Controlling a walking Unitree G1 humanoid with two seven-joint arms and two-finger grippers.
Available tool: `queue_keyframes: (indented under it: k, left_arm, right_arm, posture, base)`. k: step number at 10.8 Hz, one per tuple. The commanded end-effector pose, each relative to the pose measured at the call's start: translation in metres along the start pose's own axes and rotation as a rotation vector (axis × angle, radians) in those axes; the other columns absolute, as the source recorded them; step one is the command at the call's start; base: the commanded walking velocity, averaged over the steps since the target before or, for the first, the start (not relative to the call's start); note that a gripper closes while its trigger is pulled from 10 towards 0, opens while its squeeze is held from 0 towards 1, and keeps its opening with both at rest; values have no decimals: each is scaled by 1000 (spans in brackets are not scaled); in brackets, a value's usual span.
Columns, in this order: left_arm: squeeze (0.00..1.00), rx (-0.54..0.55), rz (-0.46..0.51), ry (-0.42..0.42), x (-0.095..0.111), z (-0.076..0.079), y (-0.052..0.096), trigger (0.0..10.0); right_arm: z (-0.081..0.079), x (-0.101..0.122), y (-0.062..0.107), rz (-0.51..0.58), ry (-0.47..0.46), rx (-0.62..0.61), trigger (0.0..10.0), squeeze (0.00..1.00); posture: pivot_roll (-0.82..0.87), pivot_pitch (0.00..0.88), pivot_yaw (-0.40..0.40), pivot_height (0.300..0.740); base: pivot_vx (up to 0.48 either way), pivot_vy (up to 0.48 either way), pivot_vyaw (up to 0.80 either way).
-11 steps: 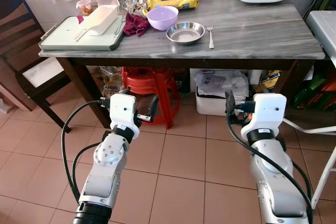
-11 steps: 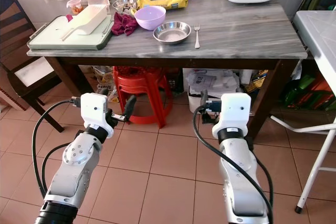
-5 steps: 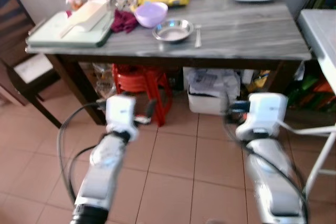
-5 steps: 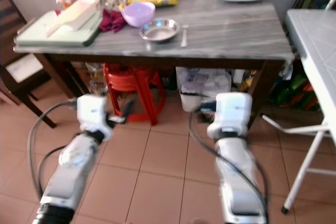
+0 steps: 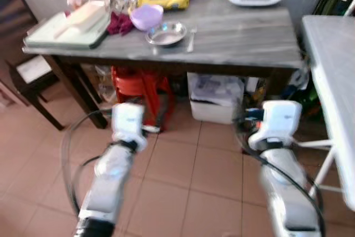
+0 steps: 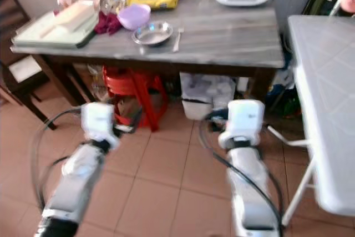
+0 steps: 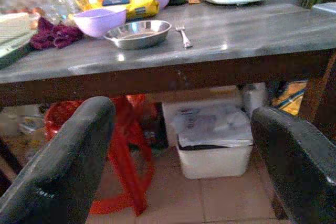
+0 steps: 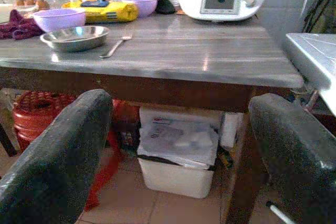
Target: Setting the table
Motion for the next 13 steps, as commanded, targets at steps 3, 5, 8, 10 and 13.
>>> queue_keyframes:
  k: [3,5,8,10,13]
  left_arm:
    - [0,-30,14,8,4,9,-2,10000]
    - [0,-31,14,10,4,9,-2,10000]
    - [0,-34,16,11,4,11,-2,10000]
    - [0,-36,19,11,5,12,-3,10000]
    - [0,-46,25,15,7,13,-2,10000]
  right_arm:
    - [7,0,1,-4,0,-18,10000,0]
    - [6,0,1,-3,1,-18,10000,0]
    - [6,0,1,-6,5,-14,10000,0]
    - [5,0,1,-3,5,-10,10000,0]
    - [4,1,1,-1,5,-3,10000,0]
  posture:
    - [-102,90,127,740]
    - [-103,90,126,740]
    - [-103,92,126,740]
    - [-103,92,126,740]
    - [-100,94,128,740]
  base:
    - [0,-350,-621]
    - [0,-307,-325]
    - [0,-429,0]
    - [0,-428,0]
    - [0,-438,0]
Point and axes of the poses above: a point about 5 cm out from each wrist's last joint towards the gripper, its own y axis pointing back from the gripper into the wrist, its own x axis along the axis of the wrist's last joint, z = x × y, the point moved 3 cm from there along -y, pointing out of the wrist towards the gripper, and after that the axes turned 15 degrees about -y, right-handed, at the moved point
